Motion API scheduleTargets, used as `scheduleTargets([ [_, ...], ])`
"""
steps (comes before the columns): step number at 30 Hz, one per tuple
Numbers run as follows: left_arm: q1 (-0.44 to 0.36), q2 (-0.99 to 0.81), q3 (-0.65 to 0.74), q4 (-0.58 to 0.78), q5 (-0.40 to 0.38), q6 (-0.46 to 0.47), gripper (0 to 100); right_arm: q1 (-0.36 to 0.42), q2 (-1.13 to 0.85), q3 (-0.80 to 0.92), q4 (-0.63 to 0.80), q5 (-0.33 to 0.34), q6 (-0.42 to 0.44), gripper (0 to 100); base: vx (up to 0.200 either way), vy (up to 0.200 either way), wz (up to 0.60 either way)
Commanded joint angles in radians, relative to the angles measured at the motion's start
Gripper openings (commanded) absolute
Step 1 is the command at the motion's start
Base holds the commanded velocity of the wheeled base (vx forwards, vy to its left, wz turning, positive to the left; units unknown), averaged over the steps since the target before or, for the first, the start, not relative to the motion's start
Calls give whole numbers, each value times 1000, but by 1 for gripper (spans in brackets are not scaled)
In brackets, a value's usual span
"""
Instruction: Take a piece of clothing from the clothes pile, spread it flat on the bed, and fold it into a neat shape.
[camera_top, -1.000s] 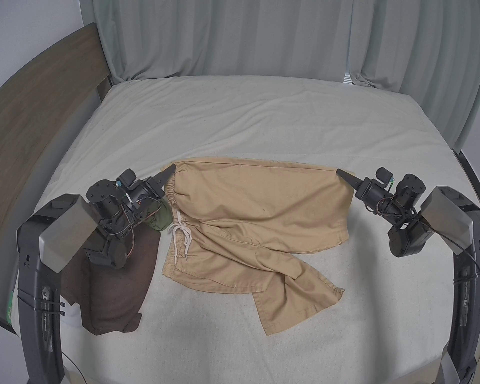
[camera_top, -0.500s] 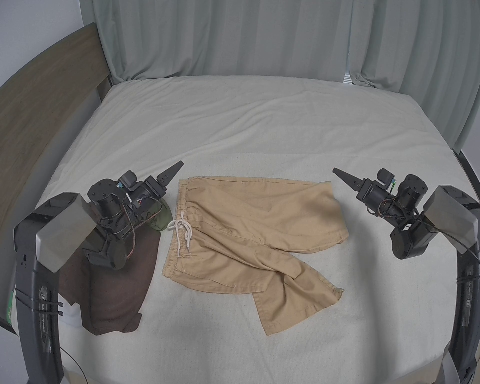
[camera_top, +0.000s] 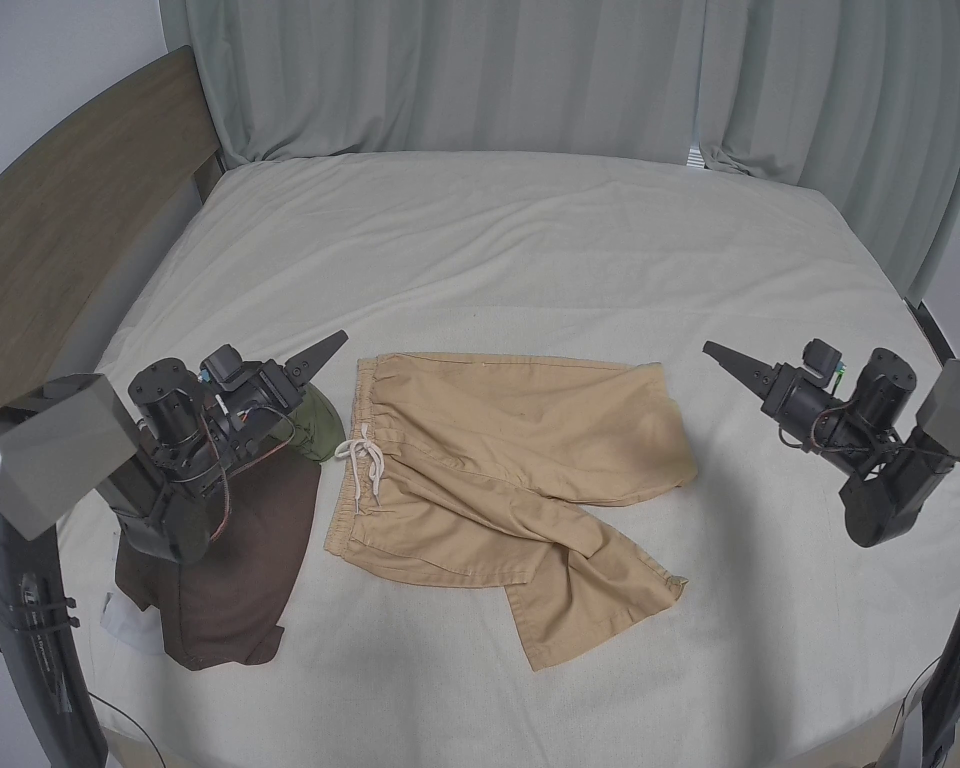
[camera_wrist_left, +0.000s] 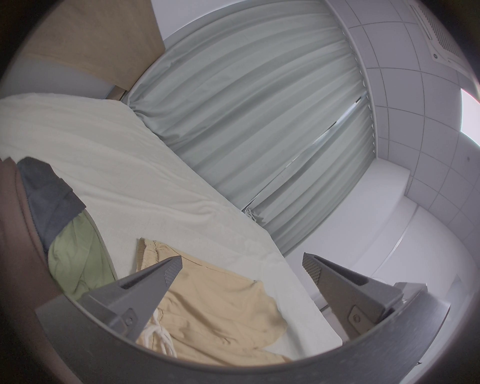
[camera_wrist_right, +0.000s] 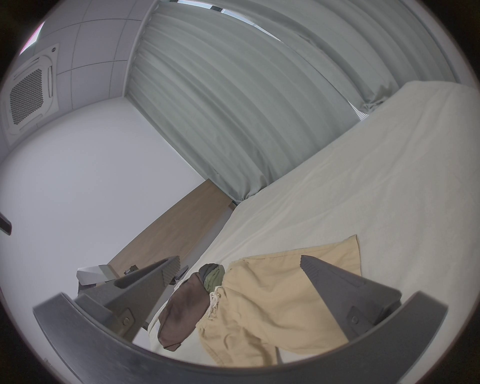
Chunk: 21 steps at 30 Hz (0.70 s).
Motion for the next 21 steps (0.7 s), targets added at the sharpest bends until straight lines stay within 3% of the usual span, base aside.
scheduleTargets([
  [1, 24, -185, 179, -15, -55, 44, 100, -5, -247, 158, -2, 2, -17, 100, 0, 0, 0],
  [9, 66, -250, 290, -17, -108, 113, 100, 13, -336, 287, 1, 2, -29, 100, 0, 0, 0],
  [12, 66, -261, 328, -17, -131, 148, 100, 16, -328, 308, 3, 3, -61, 100, 0, 0, 0],
  [15, 67, -252, 399, -15, -211, 233, 100, 47, -288, 383, 4, 3, -124, 100, 0, 0, 0],
  [21, 58, -212, 434, -15, -234, 345, 100, 68, -221, 432, 6, 2, -215, 100, 0, 0, 0],
])
